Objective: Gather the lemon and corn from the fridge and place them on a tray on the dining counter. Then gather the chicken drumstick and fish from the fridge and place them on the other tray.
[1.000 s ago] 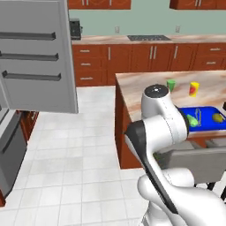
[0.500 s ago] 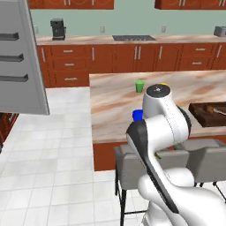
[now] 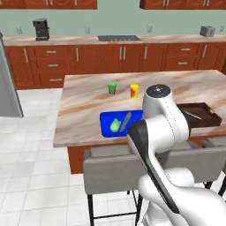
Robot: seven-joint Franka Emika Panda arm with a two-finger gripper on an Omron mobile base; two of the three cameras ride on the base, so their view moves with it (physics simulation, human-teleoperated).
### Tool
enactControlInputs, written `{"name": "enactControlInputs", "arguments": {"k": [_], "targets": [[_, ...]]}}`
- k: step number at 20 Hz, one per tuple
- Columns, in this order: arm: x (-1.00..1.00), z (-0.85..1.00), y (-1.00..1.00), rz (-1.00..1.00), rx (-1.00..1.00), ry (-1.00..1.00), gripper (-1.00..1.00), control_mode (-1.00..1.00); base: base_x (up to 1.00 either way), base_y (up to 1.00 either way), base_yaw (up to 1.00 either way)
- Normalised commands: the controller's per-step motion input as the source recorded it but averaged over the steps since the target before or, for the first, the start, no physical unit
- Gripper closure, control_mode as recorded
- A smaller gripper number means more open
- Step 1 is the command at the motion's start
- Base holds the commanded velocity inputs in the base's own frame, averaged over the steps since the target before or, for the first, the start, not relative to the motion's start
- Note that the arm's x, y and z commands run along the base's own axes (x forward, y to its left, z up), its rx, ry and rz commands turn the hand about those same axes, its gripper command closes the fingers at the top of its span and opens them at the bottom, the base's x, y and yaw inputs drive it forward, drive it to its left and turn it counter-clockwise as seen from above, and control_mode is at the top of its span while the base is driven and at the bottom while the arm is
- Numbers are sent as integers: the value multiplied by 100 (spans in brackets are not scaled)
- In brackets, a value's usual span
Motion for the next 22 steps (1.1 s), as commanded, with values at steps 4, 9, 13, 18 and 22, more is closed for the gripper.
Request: {"name": "enactControlInputs", "arguments": {"k": [4,9,13,18,22], "targets": [[0,0,0,0,0,0,100,100,37,-70,-9],[0,0,0,0,0,0,100,100,49,-64,-9],[0,0,0,0,0,0,100,100,43,-70,-8],[0,0,0,0,0,0,100,100,57,-62,-7],[0,0,0,0,0,0,100,100,79,-47,-4]]}}
